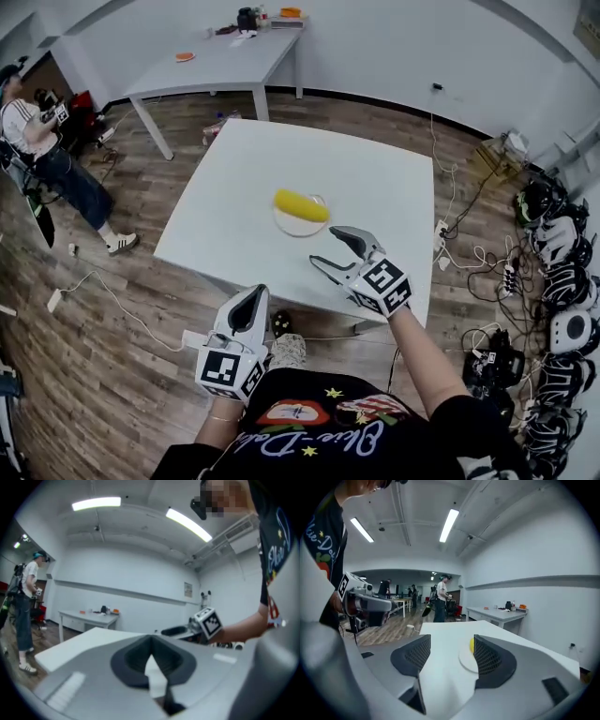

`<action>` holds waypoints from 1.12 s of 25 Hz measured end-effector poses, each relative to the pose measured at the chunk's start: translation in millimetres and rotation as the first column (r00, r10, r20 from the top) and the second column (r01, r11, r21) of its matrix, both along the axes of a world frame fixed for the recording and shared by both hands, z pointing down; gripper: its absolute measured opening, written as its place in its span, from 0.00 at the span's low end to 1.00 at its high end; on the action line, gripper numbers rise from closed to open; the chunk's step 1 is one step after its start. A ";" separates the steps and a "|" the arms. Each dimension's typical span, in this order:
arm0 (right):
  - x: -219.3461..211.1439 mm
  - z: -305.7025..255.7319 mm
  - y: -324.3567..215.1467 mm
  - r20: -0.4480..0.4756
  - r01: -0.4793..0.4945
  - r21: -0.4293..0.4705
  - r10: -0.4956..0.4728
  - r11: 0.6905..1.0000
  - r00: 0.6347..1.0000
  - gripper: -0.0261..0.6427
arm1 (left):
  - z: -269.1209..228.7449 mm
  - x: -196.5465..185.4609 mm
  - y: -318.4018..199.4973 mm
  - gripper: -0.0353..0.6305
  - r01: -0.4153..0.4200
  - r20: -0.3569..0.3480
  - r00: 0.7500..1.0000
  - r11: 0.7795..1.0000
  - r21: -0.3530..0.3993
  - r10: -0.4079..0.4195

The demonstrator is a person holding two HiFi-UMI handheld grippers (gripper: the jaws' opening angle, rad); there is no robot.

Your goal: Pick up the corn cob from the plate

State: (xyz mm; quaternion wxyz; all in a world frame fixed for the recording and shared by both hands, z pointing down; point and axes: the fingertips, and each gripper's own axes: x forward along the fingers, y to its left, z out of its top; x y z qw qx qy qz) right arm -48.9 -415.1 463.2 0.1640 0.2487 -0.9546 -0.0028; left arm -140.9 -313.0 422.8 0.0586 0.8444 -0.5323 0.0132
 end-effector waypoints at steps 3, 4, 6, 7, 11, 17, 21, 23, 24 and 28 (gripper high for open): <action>-25.2 20.4 -68.9 -0.073 -0.009 -0.027 0.007 1.000 0.997 0.43 | -7.1 -20.0 -70.1 0.05 -0.032 0.014 0.999 0.999 0.010 0.032; -32.9 27.7 -88.1 -0.099 -0.010 -0.037 0.007 0.999 0.995 0.43 | -11.3 -27.6 -91.7 0.05 -0.040 0.007 0.999 0.999 0.015 0.040; -46.0 45.3 -120.4 -0.170 -0.005 -0.060 -0.006 0.998 0.985 0.43 | -16.8 -40.5 -129.4 0.05 -0.060 -0.003 0.998 0.998 0.024 0.060; -52.0 55.6 -134.2 -0.211 0.001 -0.077 -0.017 0.997 0.977 0.43 | -16.9 -45.6 -146.1 0.05 -0.071 0.004 0.997 0.997 0.025 0.071; -75.0 100.6 -169.8 -0.347 0.023 -0.157 -0.077 0.987 0.935 0.44 | -9.2 -61.1 -198.7 0.05 -0.115 0.045 0.992 0.993 0.000 0.115; -85.8 139.6 -189.0 -0.473 0.033 -0.214 -0.133 0.976 0.871 0.44 | -6.9 -78.8 -252.8 0.05 -0.146 -0.002 0.989 0.989 -0.025 0.146; -86.5 145.3 -190.6 -0.454 0.029 -0.234 -0.136 0.972 0.881 0.43 | -0.9 -79.4 -268.3 0.05 -0.157 -0.034 0.987 0.987 -0.043 0.155; -84.2 144.7 -191.5 -0.449 0.013 -0.235 -0.121 0.972 0.885 0.43 | 1.2 -76.3 -269.3 0.05 -0.165 -0.031 0.986 0.985 -0.048 0.164; -81.5 143.1 -192.4 -0.436 -0.010 -0.234 -0.096 0.972 0.895 0.43 | 2.1 -75.2 -269.0 0.05 -0.167 -0.030 0.986 0.985 -0.050 0.166; -59.1 107.5 -199.5 -0.162 -0.190 -0.282 0.149 0.940 0.975 0.43 | 1.4 -73.6 -264.3 0.05 -0.154 -0.030 0.988 0.987 -0.047 0.153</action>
